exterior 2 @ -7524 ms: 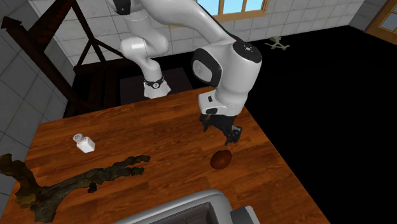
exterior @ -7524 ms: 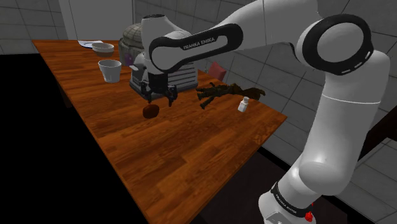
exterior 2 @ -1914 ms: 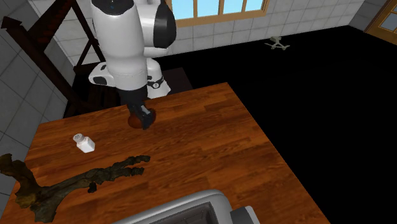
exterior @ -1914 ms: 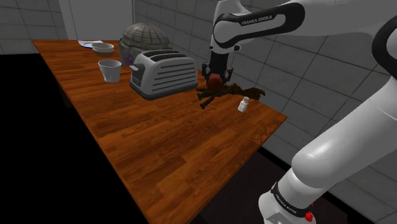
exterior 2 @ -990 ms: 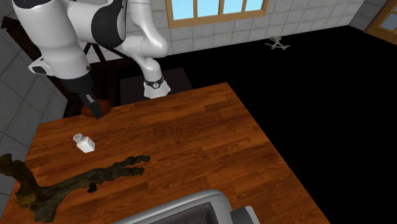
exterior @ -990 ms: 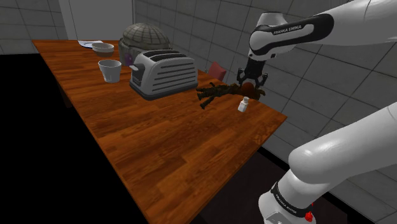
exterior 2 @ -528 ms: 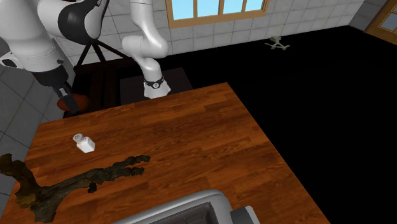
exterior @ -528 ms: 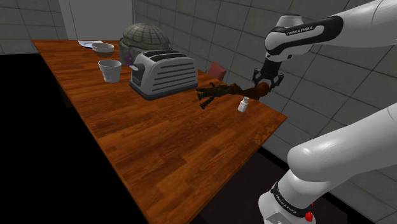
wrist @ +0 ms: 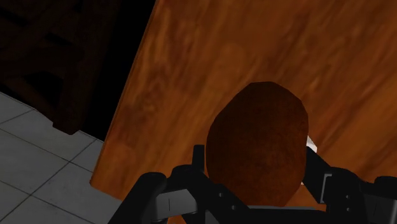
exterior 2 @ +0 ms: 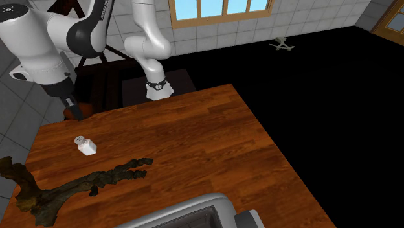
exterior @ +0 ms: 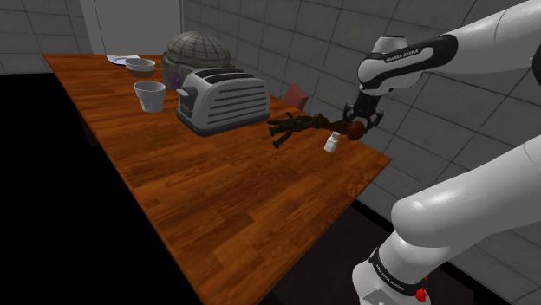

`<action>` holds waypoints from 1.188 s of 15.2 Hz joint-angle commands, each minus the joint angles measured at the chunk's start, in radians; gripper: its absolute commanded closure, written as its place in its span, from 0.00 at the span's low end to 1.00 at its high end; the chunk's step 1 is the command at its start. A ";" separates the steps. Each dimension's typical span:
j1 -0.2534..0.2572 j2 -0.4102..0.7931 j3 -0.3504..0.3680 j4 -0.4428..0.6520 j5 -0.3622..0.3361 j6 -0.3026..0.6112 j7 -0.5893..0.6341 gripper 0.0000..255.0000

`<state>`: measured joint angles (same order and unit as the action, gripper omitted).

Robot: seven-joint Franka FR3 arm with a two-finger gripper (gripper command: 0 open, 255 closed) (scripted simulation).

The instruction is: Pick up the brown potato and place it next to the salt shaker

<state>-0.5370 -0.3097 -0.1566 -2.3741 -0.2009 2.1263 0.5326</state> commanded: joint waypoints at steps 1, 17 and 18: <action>0.000 0.011 -0.001 -0.018 -0.002 0.029 0.004 1.00; -0.007 0.131 -0.013 -0.133 -0.021 0.264 0.032 1.00; -0.008 0.141 -0.014 -0.139 -0.023 0.279 0.034 1.00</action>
<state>-0.5439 -0.1769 -0.1698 -2.5041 -0.2213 2.3876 0.5641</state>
